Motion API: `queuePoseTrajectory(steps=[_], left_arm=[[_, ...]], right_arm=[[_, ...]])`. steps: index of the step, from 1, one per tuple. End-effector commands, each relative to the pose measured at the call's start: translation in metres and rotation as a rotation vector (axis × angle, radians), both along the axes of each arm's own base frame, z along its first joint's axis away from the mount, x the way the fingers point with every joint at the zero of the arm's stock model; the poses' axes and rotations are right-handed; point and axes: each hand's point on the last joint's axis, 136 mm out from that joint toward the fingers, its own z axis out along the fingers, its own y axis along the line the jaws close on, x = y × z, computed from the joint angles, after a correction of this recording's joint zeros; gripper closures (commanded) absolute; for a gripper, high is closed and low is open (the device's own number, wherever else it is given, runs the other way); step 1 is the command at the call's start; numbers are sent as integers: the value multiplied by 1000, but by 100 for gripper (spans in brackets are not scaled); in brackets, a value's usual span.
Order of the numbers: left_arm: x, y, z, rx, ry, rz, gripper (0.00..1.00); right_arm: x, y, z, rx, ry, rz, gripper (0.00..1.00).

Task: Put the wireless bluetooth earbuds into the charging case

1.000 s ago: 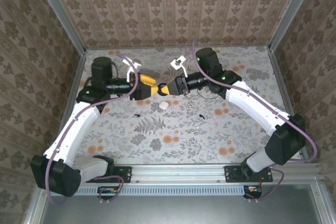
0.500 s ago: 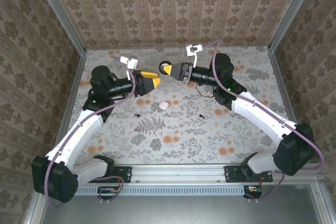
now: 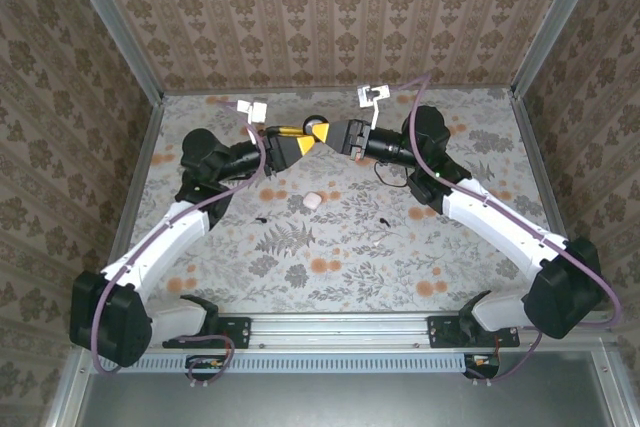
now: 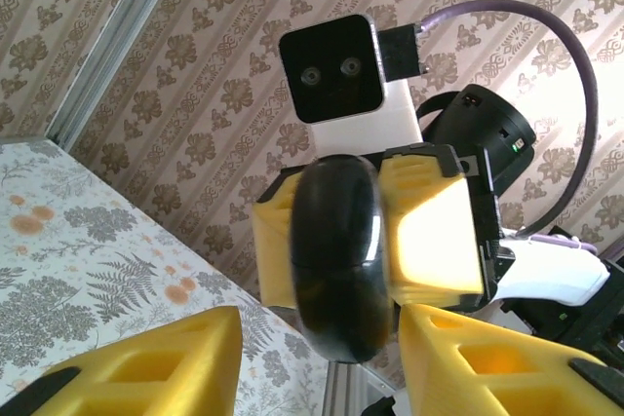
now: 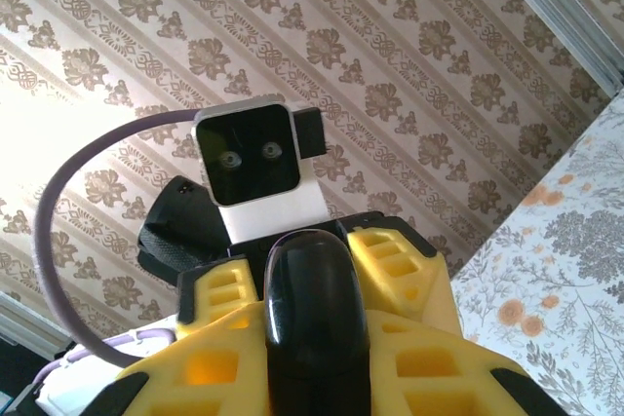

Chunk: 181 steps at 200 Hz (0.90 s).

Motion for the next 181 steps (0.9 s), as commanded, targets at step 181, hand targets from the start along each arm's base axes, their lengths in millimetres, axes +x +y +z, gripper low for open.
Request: queuePoseTrajectory(steps=[181], left_arm=[[5,8,21,-60,-39,25,60]], right_arm=[[-17,-1,14,9,-61,30,88]])
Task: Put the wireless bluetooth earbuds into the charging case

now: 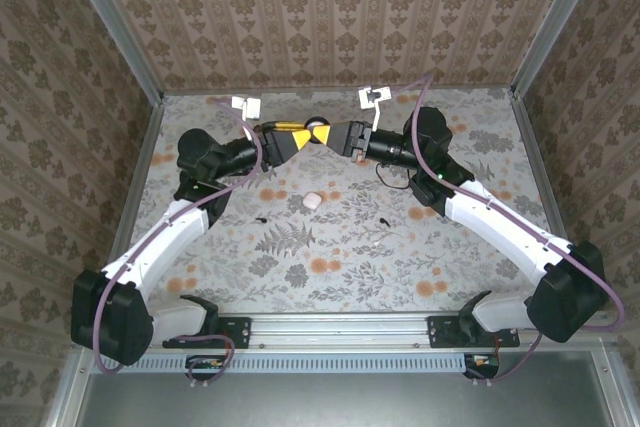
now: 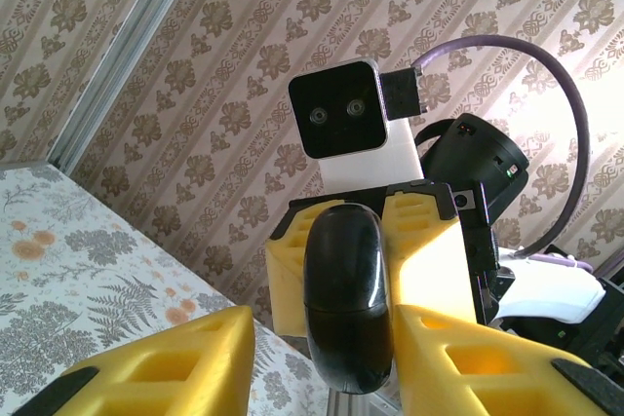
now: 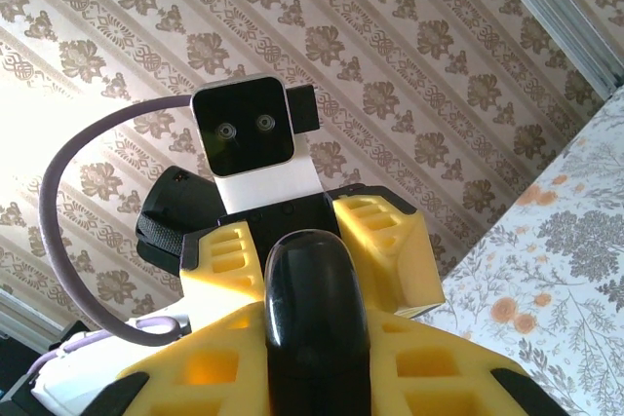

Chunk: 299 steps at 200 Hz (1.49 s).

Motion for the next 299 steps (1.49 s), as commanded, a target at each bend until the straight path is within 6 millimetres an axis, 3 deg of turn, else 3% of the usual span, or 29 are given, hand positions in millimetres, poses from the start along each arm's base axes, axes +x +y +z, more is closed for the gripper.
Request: queuePoseTrajectory(steps=[1,92,118,138,166,207,241,258,299], left_arm=[[-1,-1,9,-26,-14,-2,60],[2,-11,6,-27,-1,-38,66],[3,-12,5,-25,-1,-50,84],[4,-13,-1,5,5,-45,100],[1,-13,-19,126,24,-35,100],[-9,-4,-31,277,-102,21,100],[-17,0,-30,293,-259,35,100],[-36,-10,-31,276,-345,-39,100],[-52,-12,-39,275,-393,-131,100]], right_arm=[[-12,1,14,26,-44,33,88],[-10,4,14,29,-45,37,89],[-9,4,12,14,-49,34,88],[-10,0,10,-31,-59,19,70],[-16,-22,11,-139,-110,-28,52],[-30,-47,12,-237,-134,15,42],[-38,-39,3,-281,-142,113,39],[-35,-33,-5,-308,-144,125,37],[-34,-22,-22,-351,-148,165,34]])
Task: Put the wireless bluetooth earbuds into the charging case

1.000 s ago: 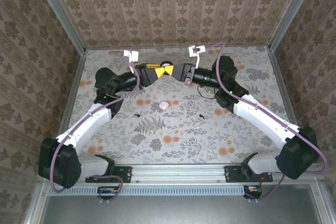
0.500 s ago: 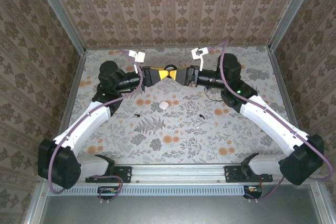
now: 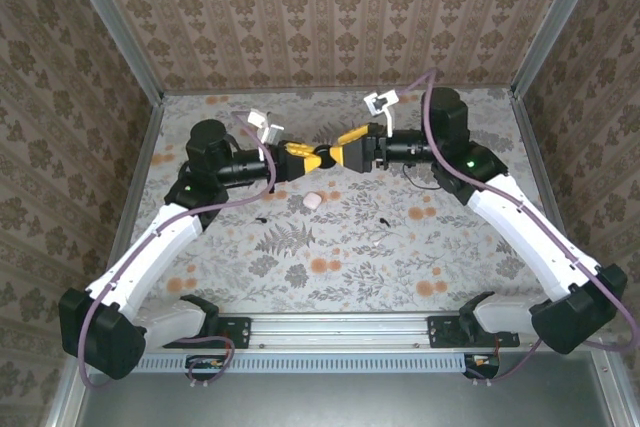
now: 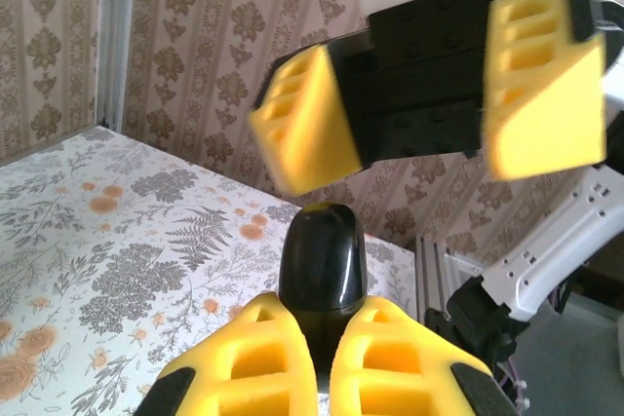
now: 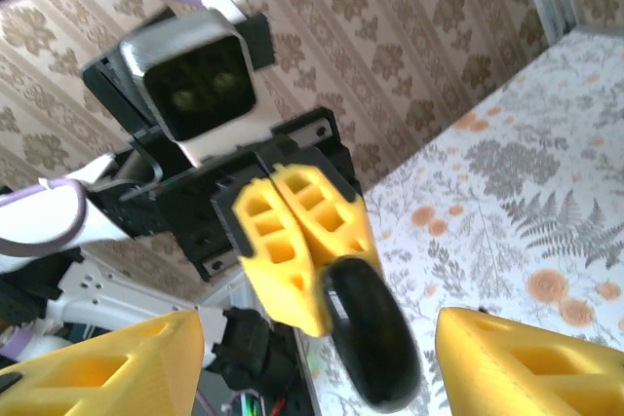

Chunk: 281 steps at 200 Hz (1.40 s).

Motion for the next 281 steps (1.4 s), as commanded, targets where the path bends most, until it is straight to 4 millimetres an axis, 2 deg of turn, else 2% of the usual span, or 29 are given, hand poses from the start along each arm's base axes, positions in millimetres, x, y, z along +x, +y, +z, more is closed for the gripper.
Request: queuePoseTrajectory(steps=[1,63,113,169,189,229,256,281], left_arm=[[-19,1,-2,3,-88,-88,100],[-28,-4,0,-15,-70,-165,100],[-31,-4,3,-20,-67,-181,100],[-35,-3,4,-26,-72,-190,100],[-35,-2,3,-25,-69,-187,100],[-31,-3,2,-23,-62,-179,100],[-27,-4,2,-23,-44,-174,100],[-24,-7,2,-24,-22,-184,100]], right_arm=[[-9,7,-4,-31,-20,63,34],[-6,9,-19,-81,-10,62,35],[7,3,-31,-115,23,13,38],[40,-16,-45,-104,130,-126,43],[44,-19,-46,-76,151,-136,44],[35,-10,-36,-25,159,-53,44],[16,-1,-28,-2,132,50,42],[1,7,-30,-20,122,115,41]])
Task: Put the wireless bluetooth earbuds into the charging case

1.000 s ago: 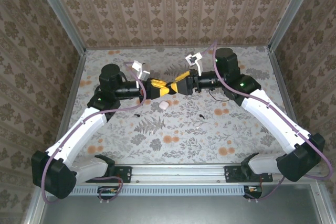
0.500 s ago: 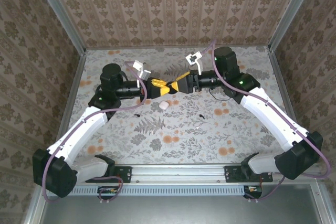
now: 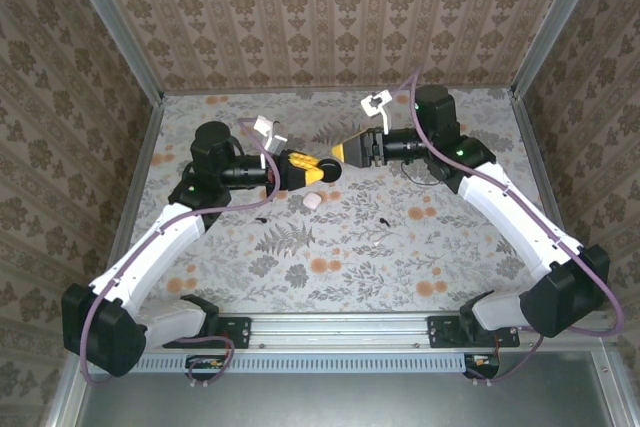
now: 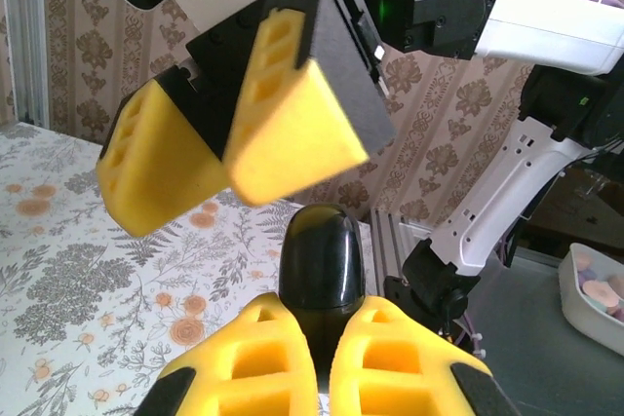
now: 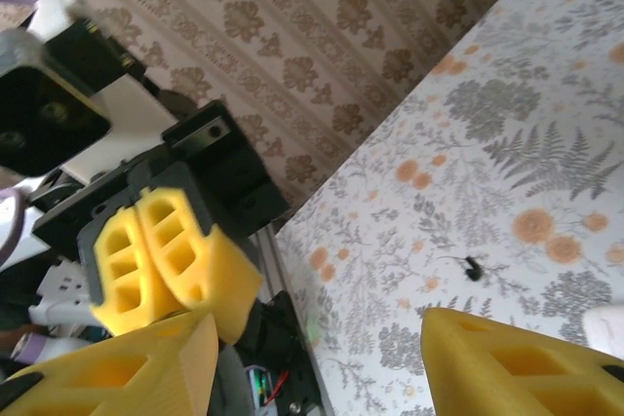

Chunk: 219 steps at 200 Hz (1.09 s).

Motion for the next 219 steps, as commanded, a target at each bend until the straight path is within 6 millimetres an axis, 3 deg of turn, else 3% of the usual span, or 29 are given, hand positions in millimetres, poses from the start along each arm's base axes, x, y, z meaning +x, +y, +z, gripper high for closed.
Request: queuePoseTrajectory(steps=[1,62,110,131,162,219], left_arm=[[-2,-2,11,-24,-10,-40,100],[6,-4,6,-10,23,-17,100],[25,4,-8,35,-14,165,100],[34,1,-19,103,-86,274,100],[42,-7,-36,226,-285,455,100],[42,-14,-36,258,-519,599,100]], right_arm=[[-19,10,5,18,-23,107,41],[-25,11,9,28,-43,120,39],[7,-12,-1,-58,92,-198,38],[6,-10,3,-15,140,-256,38],[14,-17,-7,24,283,-446,37],[12,-20,-15,22,383,-570,38]])
